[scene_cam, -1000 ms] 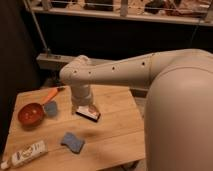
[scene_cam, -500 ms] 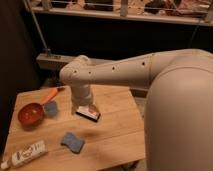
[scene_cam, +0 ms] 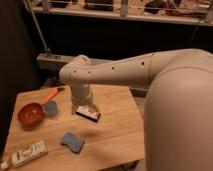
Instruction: Push the eraser across the table
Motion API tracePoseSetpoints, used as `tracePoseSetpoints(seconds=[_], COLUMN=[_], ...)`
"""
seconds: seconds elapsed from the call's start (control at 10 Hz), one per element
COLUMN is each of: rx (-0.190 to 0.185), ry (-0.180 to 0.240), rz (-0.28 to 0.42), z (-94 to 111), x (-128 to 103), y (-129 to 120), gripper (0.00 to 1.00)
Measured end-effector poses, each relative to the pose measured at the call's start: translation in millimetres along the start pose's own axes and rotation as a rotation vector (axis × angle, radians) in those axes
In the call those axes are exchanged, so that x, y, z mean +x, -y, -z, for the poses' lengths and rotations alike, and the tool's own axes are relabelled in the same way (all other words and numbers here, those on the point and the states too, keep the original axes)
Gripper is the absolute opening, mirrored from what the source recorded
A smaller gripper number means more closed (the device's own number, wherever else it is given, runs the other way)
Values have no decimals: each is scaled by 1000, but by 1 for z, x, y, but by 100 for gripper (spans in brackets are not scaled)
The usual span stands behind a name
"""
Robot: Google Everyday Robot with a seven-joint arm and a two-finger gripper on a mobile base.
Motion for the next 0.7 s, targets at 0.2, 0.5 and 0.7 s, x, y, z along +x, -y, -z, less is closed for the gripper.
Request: tracePoseSetpoints(seconds=[0.2,0.5,0.7], rx=[9,-10,-46], ry=[-2,-60,-117], rz=[83,113,66], z=[-9,-34,-55], x=[-8,-15,-21], y=[-20,-35,-37], gripper=[74,74,74])
